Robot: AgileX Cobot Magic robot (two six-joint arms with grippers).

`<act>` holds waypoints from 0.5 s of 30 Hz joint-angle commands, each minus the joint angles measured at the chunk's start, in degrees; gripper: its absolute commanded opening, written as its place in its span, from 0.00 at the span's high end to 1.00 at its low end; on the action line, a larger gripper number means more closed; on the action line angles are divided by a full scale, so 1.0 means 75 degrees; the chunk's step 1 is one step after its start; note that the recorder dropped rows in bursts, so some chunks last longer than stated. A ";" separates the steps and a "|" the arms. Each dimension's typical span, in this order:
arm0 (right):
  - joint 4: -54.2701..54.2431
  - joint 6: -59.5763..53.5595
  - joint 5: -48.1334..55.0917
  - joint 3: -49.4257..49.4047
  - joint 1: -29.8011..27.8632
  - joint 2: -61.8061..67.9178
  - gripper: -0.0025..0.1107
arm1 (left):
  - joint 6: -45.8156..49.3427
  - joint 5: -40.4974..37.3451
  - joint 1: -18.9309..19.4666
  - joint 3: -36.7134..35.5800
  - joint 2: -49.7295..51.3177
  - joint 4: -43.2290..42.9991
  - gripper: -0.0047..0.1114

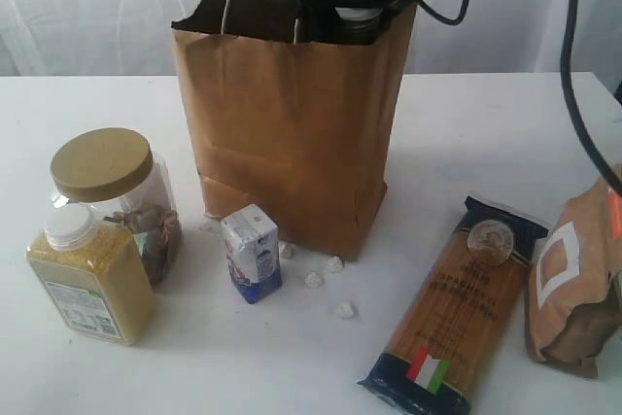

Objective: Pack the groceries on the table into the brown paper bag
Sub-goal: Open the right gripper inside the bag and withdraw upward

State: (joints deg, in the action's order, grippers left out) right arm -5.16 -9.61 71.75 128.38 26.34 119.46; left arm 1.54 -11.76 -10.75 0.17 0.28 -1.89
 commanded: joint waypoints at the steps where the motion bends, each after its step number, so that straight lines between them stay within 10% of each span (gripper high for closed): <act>1: -0.0270 -0.0096 -0.0238 -0.0005 0.0005 -0.0090 0.51 | -0.0002 0.0025 -0.0056 -0.0022 -0.0037 0.0003 0.96; 15: 0.0278 -0.0157 -0.0238 -0.0698 0.0214 -0.0090 0.44 | -0.0002 0.0025 -0.0056 -0.0022 -0.0037 0.0003 0.96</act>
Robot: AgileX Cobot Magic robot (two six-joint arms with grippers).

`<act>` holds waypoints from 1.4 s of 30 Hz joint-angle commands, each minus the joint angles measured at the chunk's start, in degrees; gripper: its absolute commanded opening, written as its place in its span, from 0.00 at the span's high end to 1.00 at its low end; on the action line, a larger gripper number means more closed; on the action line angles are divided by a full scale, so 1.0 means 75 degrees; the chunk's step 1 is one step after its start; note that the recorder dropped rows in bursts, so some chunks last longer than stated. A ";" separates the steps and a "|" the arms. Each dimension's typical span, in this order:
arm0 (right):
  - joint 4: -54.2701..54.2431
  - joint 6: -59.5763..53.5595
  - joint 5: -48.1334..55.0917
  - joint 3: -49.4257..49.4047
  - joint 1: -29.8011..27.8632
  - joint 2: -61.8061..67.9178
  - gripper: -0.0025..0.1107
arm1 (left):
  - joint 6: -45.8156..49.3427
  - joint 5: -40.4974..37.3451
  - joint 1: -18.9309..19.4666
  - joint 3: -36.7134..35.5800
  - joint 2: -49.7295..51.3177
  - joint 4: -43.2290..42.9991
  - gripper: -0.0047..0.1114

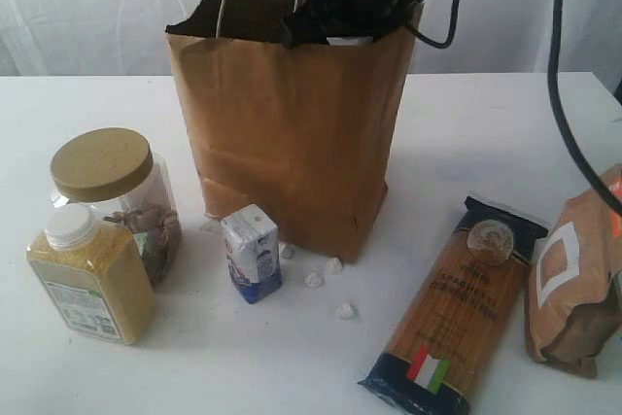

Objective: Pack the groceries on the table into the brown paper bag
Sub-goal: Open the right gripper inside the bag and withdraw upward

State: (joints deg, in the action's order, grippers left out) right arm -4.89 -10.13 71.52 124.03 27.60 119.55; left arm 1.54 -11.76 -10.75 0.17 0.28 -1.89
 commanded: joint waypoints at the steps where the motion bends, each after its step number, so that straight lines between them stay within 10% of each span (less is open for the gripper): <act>1: 0.0242 -0.0088 -0.0208 -0.0118 0.0046 -0.0102 0.43 | -0.0002 0.0025 -0.0056 -0.0022 -0.0037 0.0003 0.96; 31: 0.0277 -0.0161 -0.0208 -0.0380 0.0229 -0.0237 0.19 | -0.0002 0.0025 -0.0056 -0.0022 -0.0037 0.0003 0.96; 42: 0.0652 0.0546 -0.0208 -0.0380 0.0229 -0.1654 0.48 | -0.0002 0.0025 -0.0056 -0.0022 -0.0037 0.0003 0.96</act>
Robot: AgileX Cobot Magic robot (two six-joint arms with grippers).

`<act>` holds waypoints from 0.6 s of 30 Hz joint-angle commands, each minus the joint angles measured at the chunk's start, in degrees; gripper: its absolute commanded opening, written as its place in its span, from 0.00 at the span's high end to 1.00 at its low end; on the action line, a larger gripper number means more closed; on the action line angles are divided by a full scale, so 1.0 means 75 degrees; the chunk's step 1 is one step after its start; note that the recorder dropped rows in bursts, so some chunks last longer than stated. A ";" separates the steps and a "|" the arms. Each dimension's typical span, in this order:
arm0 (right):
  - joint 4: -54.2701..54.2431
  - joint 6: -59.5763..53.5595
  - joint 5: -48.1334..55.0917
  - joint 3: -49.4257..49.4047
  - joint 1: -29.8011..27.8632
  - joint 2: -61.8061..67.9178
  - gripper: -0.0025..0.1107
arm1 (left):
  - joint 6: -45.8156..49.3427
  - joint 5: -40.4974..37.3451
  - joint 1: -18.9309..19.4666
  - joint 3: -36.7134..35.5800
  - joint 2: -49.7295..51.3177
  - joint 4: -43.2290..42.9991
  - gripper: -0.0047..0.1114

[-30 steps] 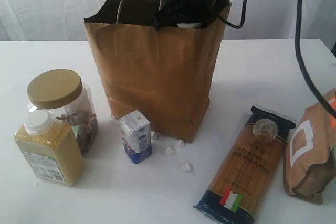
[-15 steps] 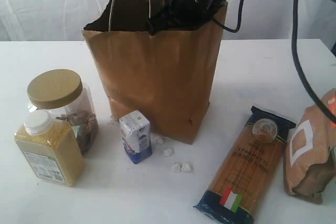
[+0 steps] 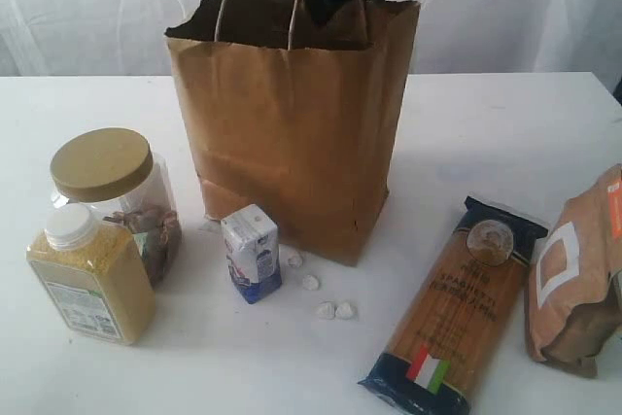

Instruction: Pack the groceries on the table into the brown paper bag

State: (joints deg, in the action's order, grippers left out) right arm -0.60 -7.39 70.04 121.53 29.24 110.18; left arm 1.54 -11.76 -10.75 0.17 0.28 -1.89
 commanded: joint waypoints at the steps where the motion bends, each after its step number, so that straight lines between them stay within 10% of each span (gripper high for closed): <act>1: 0.0080 0.0210 -0.0011 -0.0046 0.0009 -0.0510 0.51 | -0.0002 0.0025 -0.0056 -0.0022 -0.0037 0.0003 0.96; 12: 0.0018 0.0480 -0.0011 -0.0579 0.0009 -0.2050 0.98 | -0.0002 0.0025 -0.0056 -0.0022 -0.0037 0.0003 0.96; 18: -0.0338 0.0565 -0.0011 -0.2607 0.0009 -0.4512 0.98 | -0.0002 0.0025 -0.0056 -0.0022 -0.0037 0.0003 0.96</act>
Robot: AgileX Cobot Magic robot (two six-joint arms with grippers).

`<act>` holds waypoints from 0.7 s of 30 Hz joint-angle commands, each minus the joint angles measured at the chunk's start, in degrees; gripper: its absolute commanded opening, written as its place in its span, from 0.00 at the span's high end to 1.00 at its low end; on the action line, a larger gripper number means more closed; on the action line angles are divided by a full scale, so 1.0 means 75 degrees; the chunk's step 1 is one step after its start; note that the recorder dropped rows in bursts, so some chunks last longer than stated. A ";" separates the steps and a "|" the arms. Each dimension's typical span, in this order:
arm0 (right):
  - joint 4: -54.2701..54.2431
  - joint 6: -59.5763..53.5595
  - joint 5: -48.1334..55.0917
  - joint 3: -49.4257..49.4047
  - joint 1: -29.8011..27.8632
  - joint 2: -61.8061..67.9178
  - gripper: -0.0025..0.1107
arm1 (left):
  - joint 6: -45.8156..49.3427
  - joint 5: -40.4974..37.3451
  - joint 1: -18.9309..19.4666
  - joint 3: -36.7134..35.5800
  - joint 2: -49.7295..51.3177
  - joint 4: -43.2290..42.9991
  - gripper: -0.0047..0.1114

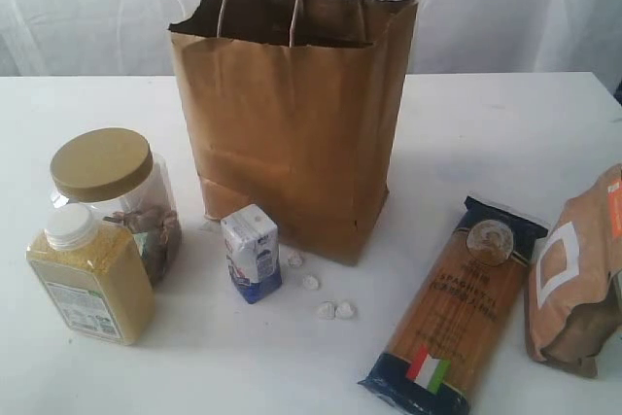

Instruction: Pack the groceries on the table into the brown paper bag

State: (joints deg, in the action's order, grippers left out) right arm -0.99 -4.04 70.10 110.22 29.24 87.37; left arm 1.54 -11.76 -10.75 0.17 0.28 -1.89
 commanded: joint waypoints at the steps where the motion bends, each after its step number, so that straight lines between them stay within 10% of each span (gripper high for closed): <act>1: -0.0346 0.0191 -0.0019 -0.1380 0.0009 -0.1771 0.98 | -0.0002 0.0025 -0.0056 -0.0022 -0.0037 0.0003 0.96; 12: -0.1267 0.1091 -0.2105 -0.6949 0.0009 -0.7666 0.98 | -0.0002 0.0025 -0.0056 -0.0022 -0.0037 0.0003 0.96; 21: -0.2485 0.1237 -0.3316 -0.9531 0.0009 -0.8458 0.98 | -0.0002 0.0025 -0.0056 -0.0022 -0.0037 0.0003 0.96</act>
State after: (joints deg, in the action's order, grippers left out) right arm -19.29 4.97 45.11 39.40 29.24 24.29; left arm 1.54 -11.76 -10.75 0.17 0.28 -1.89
